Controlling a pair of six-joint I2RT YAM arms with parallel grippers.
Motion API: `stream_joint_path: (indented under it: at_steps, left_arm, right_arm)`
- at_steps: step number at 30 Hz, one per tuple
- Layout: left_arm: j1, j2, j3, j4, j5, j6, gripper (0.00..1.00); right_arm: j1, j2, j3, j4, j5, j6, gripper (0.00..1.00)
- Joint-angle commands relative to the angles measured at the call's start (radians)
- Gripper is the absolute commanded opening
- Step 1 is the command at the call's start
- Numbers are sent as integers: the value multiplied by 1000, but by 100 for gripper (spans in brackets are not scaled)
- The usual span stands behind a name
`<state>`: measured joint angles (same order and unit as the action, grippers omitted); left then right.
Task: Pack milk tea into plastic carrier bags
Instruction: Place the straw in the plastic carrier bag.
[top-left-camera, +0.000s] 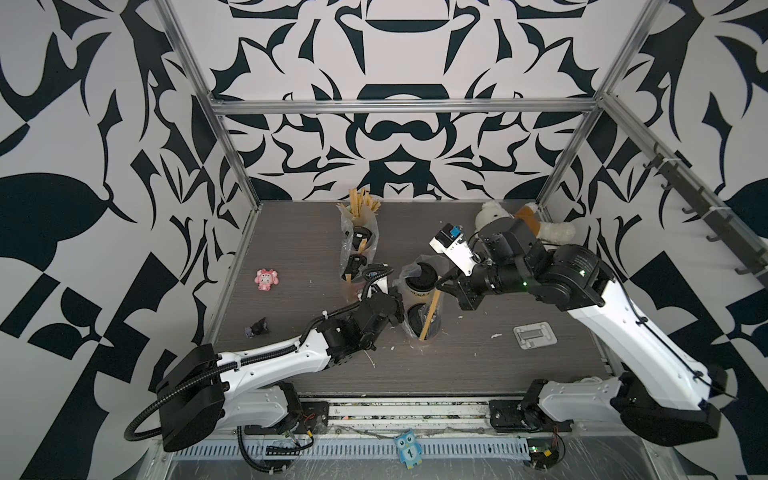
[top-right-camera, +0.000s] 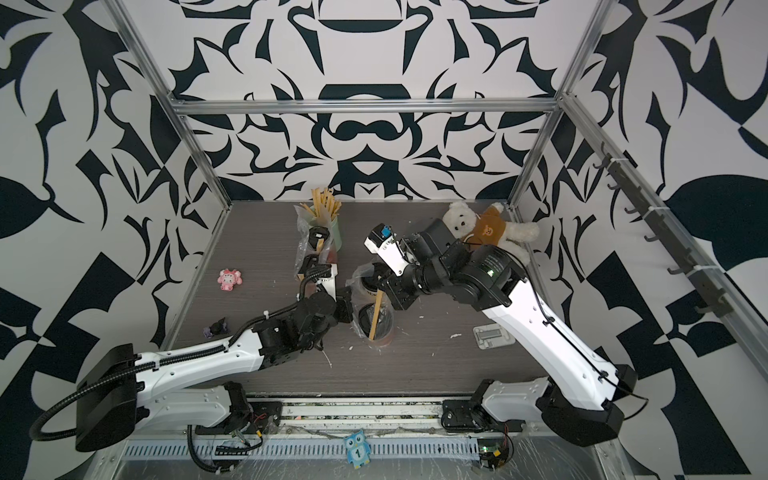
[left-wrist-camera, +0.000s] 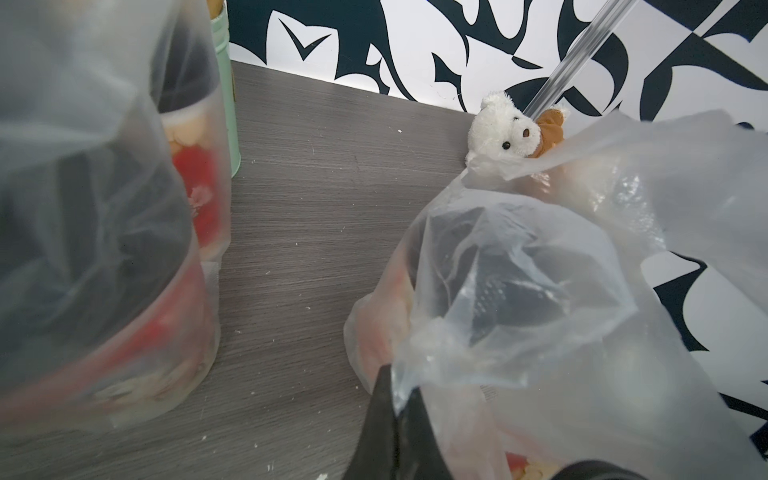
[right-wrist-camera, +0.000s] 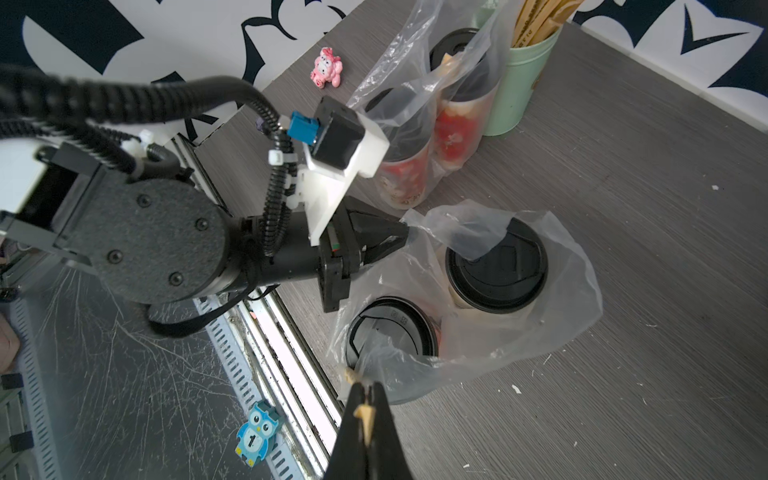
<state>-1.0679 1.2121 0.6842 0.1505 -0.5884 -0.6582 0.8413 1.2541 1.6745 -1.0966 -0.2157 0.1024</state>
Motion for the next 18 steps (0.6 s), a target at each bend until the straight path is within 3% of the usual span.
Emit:
stream_joint_path:
  at_steps: [1, 7, 18]
  left_arm:
    - [0, -13, 32, -13, 6, -11, 0]
    - [-1, -8, 40, -14, 12, -11, 0]
    - [-3, -13, 43, -24, 8, -20, 0]
  right_arm:
    - [17, -43, -19, 51, 9, 1, 0]
    - [22, -66, 0, 58, 59, -24, 0]
    - [48, -87, -61, 87, 24, -40, 0]
